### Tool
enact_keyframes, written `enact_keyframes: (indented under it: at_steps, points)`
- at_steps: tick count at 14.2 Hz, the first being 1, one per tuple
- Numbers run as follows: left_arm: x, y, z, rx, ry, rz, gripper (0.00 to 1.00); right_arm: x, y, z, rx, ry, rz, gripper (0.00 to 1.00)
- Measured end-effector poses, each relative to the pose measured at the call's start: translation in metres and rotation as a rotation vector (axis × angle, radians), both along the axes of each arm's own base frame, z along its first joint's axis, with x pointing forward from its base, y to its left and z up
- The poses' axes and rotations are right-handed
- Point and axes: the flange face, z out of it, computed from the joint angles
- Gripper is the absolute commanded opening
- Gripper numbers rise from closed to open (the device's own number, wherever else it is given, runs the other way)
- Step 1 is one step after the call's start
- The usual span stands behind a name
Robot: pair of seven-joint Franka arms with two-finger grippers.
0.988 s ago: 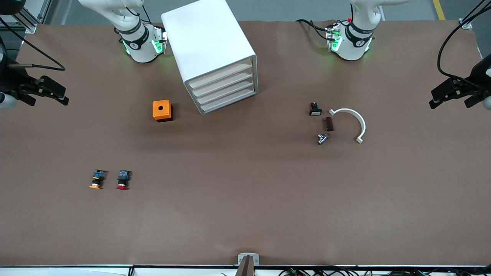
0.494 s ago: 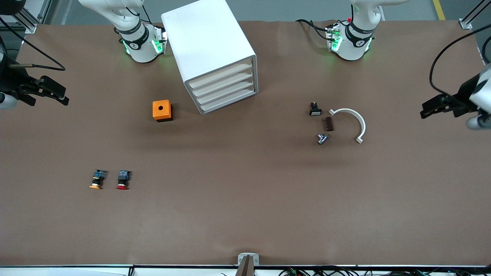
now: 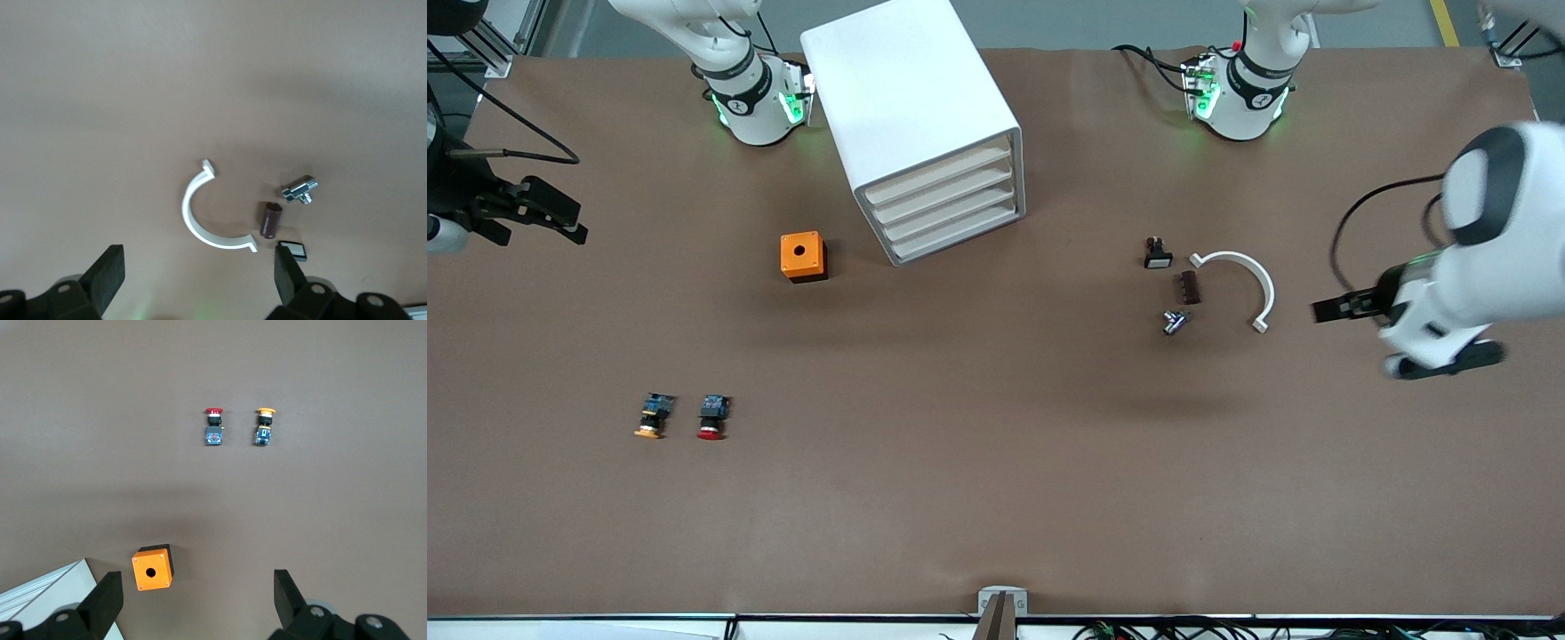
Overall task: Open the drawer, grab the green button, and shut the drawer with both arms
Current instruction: 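Move the left gripper toward the white cabinet, then reach the left gripper to the cabinet's drawer handle and grasp it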
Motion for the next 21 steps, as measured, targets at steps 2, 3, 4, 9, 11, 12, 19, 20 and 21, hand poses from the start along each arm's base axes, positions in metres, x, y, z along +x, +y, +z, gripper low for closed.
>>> enact_keyframes:
  at_steps: [2, 3, 4, 9, 11, 12, 19, 20, 21]
  points:
    - [0.001, -0.030, -0.031, 0.028, 0.047, 0.025, 0.99, 0.000, 0.000, 0.000, 0.000, 0.000, 0.000, 1.00]
    - [0.000, -0.045, -0.043, 0.043, 0.065, 0.036, 0.99, 0.000, 0.000, 0.000, 0.000, 0.000, 0.000, 1.00]
    - [-0.002, -0.060, -0.055, 0.060, 0.081, 0.051, 0.99, 0.000, 0.000, 0.000, 0.000, 0.000, 0.000, 1.00]
    - [-0.011, -0.126, -0.098, 0.156, 0.121, 0.165, 0.99, 0.000, 0.000, 0.000, 0.000, 0.001, 0.001, 1.00]
    - [-0.011, -0.146, -0.111, 0.189, 0.124, 0.213, 0.99, 0.000, 0.000, 0.000, 0.000, 0.001, 0.001, 1.00]
    - [-0.012, -0.157, -0.115, 0.199, 0.121, 0.222, 0.99, 0.000, 0.000, 0.000, 0.000, 0.001, 0.001, 1.00]
    - [-0.016, -0.236, -0.128, 0.156, 0.178, 0.472, 0.99, 0.000, 0.000, -0.001, 0.000, 0.001, 0.001, 1.00]
    - [-0.016, -0.244, -0.132, 0.150, 0.202, 0.534, 0.99, 0.000, 0.000, -0.001, 0.000, 0.001, 0.001, 1.00]
    - [-0.016, -0.251, -0.137, 0.148, 0.228, 0.591, 0.99, 0.000, 0.000, -0.001, 0.000, 0.001, 0.001, 1.00]
